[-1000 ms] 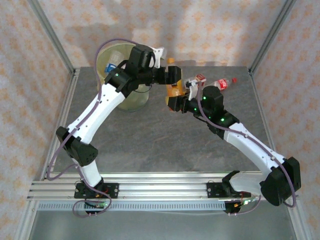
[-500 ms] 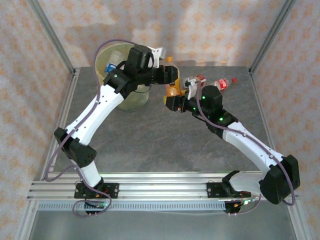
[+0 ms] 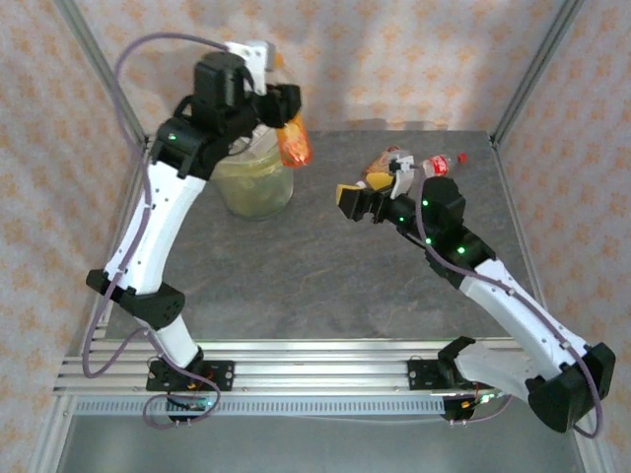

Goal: Put the plastic bottles in the bin

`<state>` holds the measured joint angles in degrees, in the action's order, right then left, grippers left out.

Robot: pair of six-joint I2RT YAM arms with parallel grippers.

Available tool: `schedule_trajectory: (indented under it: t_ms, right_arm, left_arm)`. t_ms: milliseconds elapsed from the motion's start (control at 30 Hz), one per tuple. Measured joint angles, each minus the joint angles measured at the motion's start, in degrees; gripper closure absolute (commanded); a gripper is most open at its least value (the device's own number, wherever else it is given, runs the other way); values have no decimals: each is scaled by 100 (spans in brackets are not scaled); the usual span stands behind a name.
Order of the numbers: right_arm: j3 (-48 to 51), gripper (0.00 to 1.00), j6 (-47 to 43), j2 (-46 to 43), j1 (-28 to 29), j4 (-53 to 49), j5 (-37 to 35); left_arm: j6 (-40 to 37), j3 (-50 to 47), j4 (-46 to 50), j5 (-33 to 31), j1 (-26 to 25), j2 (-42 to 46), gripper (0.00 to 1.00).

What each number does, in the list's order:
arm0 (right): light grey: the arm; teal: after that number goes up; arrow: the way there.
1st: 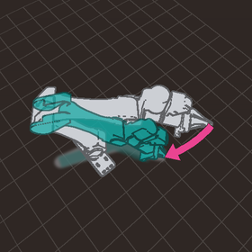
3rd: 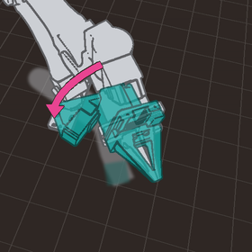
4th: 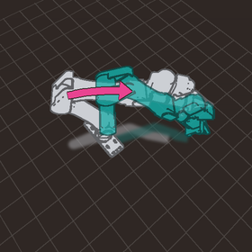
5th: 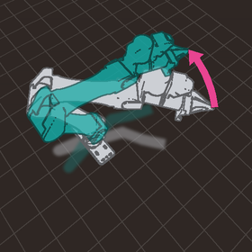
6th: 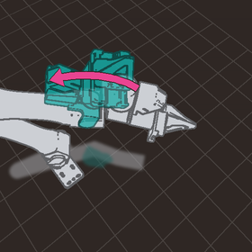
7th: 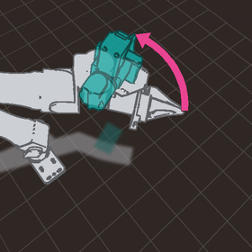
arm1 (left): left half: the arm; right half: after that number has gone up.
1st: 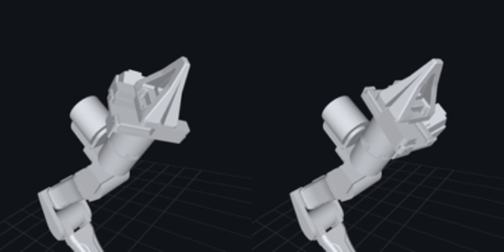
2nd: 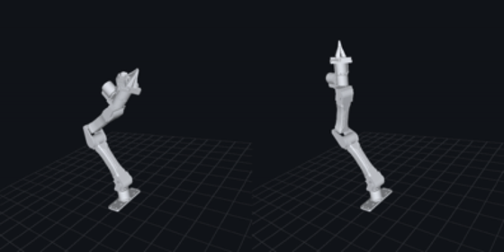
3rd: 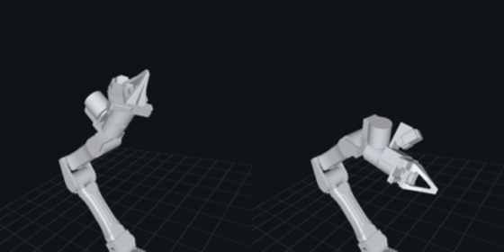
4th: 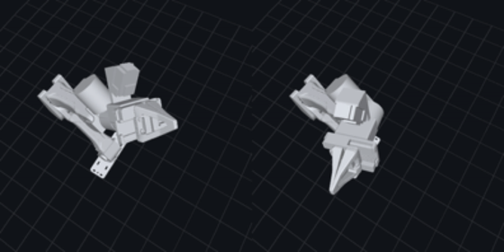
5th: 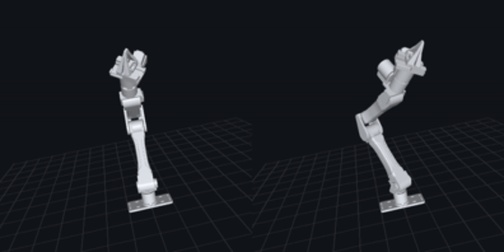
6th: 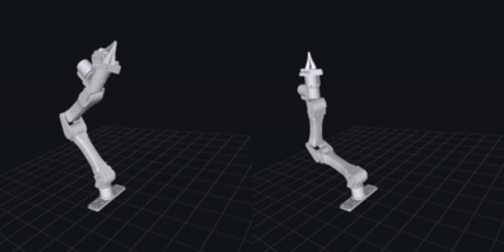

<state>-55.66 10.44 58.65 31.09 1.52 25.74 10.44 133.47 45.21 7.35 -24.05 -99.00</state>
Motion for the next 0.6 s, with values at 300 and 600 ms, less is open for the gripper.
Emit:
schedule_trajectory:
  t_ms: [300,600]
  right_arm:
    - [382,1,138,-273,0,-214,-636]
    - [540,1,308,-227,0,-243,-686]
  left_arm:
    - [-1436,1010,44,-1241,361,-651,62]
    - [-2221,1233,50,-1823,448,-1827,62]
